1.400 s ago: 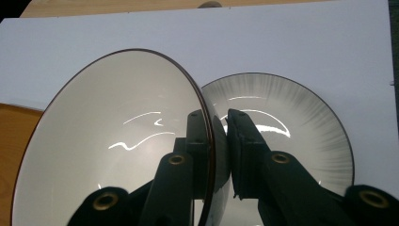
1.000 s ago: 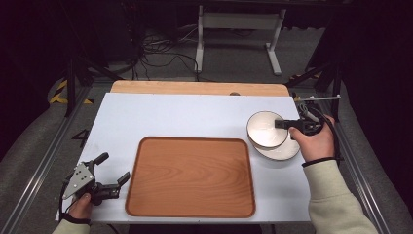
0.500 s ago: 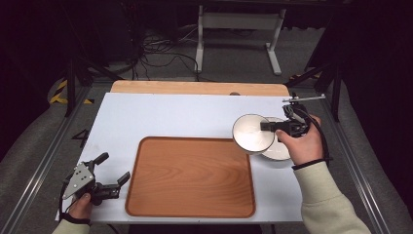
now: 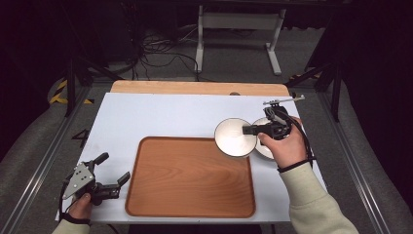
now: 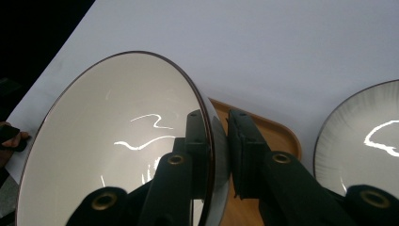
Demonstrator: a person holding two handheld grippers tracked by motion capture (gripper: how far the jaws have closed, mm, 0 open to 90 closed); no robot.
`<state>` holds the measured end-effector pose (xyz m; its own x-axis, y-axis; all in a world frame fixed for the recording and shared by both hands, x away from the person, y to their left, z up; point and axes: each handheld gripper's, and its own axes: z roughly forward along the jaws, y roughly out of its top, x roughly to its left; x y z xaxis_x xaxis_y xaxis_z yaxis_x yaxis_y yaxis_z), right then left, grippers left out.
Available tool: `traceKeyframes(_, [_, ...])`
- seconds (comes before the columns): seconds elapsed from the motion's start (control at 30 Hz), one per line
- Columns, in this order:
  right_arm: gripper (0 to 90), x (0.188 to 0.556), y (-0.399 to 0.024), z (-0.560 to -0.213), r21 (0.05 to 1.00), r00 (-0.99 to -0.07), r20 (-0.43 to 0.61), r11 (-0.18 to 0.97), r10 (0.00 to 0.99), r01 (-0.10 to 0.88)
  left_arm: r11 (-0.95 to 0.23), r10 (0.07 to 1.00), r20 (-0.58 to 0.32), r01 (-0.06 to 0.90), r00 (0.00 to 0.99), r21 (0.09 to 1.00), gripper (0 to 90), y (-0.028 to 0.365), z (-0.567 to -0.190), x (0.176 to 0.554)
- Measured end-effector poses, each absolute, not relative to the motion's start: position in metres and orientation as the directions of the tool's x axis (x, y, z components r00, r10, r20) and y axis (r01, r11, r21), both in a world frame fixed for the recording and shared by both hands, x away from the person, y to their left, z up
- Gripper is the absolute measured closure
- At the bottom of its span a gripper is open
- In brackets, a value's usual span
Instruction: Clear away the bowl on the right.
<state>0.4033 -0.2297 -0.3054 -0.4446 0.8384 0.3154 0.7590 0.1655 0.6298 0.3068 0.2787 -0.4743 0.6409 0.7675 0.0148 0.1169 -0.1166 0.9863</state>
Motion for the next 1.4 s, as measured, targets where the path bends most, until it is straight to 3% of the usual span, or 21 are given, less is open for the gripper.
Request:
traceKeyframes(0.97, [79.4,0.399,-0.168,-0.311,0.604,-0.512,0.389,0.207,0.766,0.769,-0.118,0.767,0.015,0.118,0.641,0.986,0.3,0.279,-0.474,0.307])
traceKeyframes(1.4, [78.5,0.402,-0.146,-0.342,0.579,-0.515,0.412,0.22,0.752,0.785,-0.118,0.767,0.015,0.117,0.642,0.986,0.3,0.279,-0.474,0.307])
